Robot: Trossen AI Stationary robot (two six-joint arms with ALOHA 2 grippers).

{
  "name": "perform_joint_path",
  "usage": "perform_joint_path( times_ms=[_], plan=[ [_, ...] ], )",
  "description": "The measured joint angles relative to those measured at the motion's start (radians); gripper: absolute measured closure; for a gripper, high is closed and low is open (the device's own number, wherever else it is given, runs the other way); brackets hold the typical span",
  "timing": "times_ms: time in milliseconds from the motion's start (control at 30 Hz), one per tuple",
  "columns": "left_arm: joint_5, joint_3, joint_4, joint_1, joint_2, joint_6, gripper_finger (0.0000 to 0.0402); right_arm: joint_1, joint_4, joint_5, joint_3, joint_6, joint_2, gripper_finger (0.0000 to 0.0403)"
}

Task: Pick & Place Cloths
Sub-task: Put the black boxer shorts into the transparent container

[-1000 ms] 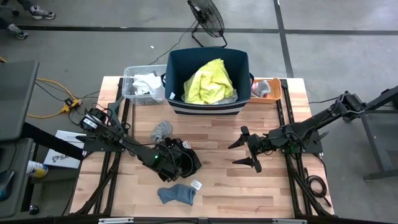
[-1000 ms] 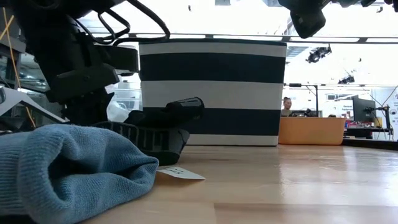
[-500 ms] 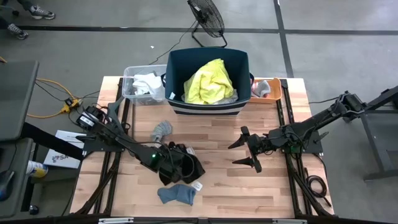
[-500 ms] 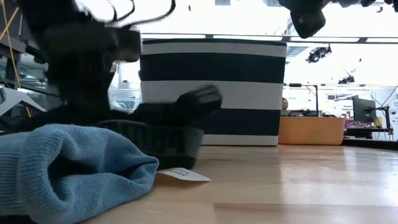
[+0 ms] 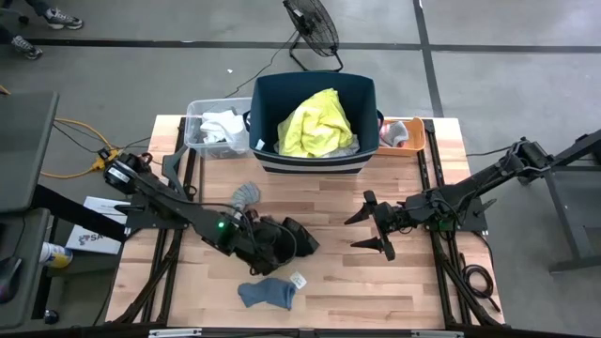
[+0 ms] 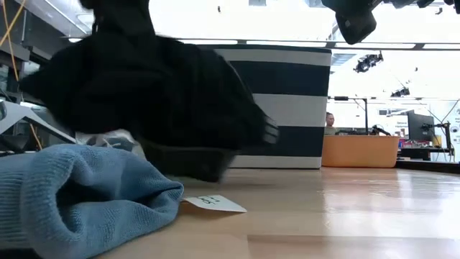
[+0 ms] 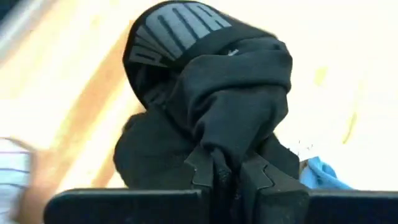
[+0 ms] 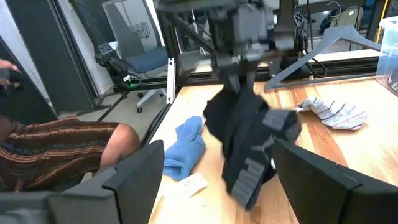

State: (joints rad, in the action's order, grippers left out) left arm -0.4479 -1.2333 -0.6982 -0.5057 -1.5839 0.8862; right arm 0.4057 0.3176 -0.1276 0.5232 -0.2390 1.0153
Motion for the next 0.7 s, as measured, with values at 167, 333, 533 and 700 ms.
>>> perform_joint_path(
  times_ms=[167,333,533,700],
  plan=[
    [-0.085,-0.160,-0.256,-0.029,0.008,0.001,0.0383,0.000,0.000,0.000,0.000,0.000,0.000,0.0111],
    [-0.217,-0.349,-0.512,-0.075,0.009,0.037,0.0383,0.000,-0.007,0.000,0.000,0.000,0.000,0.0111],
    [-0.380,-0.541,-0.804,-0.127,0.009,0.136,0.0383,0.000,-0.007,0.000,0.000,0.000,0.000,0.0111],
    [-0.437,-0.621,-0.871,-0.123,0.024,0.128,0.0383,0.000,-0.007,0.000,0.000,0.000,0.000,0.0111]
  ],
)
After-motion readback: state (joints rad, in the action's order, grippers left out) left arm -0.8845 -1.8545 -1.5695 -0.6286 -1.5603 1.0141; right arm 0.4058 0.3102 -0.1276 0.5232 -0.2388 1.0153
